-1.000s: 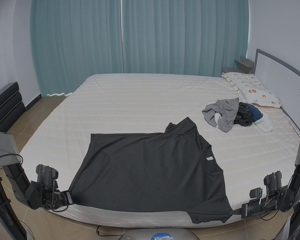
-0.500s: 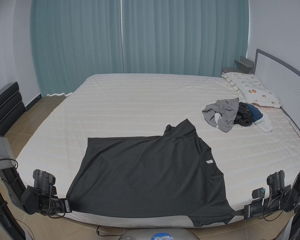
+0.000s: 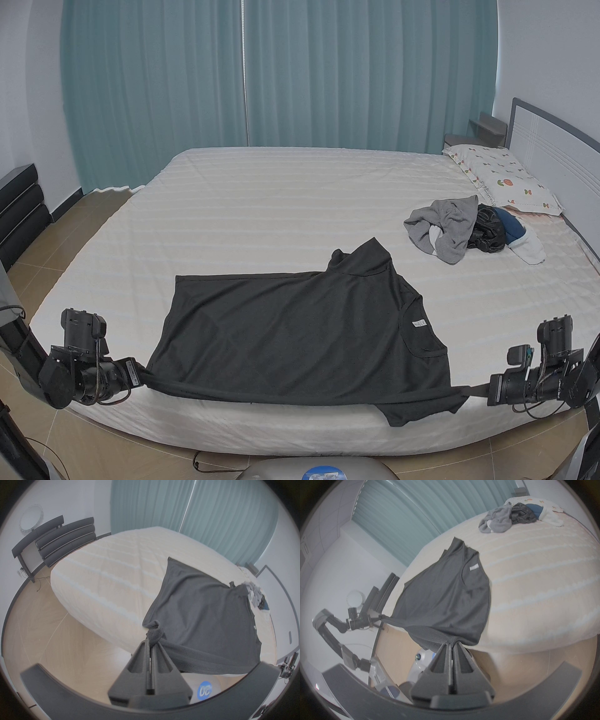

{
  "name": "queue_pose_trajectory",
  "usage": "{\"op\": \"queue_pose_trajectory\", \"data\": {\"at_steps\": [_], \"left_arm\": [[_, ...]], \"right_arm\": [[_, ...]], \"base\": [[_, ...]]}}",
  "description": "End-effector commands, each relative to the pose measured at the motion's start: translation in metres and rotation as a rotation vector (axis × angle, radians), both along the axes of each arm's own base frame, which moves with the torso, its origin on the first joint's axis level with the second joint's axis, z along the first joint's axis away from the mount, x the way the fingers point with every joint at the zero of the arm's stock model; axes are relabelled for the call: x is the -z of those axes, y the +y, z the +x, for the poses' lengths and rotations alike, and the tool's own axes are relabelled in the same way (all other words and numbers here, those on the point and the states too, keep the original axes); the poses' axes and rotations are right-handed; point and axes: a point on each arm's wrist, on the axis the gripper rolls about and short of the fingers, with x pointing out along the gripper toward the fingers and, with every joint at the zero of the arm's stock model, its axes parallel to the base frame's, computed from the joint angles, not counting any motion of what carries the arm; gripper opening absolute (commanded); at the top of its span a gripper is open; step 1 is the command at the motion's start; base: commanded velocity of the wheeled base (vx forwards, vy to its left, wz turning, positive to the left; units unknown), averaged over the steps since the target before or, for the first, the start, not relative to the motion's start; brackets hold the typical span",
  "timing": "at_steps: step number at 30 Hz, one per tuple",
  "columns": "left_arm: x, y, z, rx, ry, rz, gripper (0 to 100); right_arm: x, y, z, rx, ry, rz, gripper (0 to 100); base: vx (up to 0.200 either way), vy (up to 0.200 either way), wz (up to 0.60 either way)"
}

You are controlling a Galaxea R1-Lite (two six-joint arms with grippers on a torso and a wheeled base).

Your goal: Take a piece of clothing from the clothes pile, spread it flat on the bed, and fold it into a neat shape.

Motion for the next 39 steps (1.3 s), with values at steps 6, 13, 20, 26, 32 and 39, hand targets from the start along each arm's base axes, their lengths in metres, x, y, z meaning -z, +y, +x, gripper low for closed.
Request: {"op": "queue_pose_trajectory", "data": {"at_steps": [6, 13, 20, 26, 32, 39], "left_arm": [[-0.019, -0.002, 0.024, -0.07, -0.119, -0.079, 0], [-0.024, -0.002, 0.024, -0.072, -0.139, -0.081, 0], [-0.035, -0.001, 0.017, -0.074, -0.174, -0.082, 0], [-0.026, -0.002, 0.018, -0.069, -0.105, -0.086, 0], [-0.011, -0.002, 0.036, -0.071, -0.063, -0.088, 0], [0.0, -0.002, 0.061, -0.074, -0.057, -0.087, 0]], "right_arm": [[-0.016, 0.001, 0.03, 0.034, -0.079, 0.033, 0], [-0.016, 0.002, 0.037, 0.039, -0.084, 0.035, 0], [-0.021, 0.003, 0.038, 0.044, -0.105, 0.046, 0], [-0.02, 0.004, 0.043, 0.044, -0.109, 0.045, 0], [-0.012, 0.004, 0.059, 0.048, -0.093, 0.049, 0], [-0.003, 0.005, 0.084, 0.05, -0.093, 0.053, 0]], "base": [[0.0, 0.0, 0.0], [0.0, 0.0, 0.0], [0.0, 0.0, 0.0], [0.0, 0.0, 0.0], [0.0, 0.0, 0.0], [0.0, 0.0, 0.0]]}}
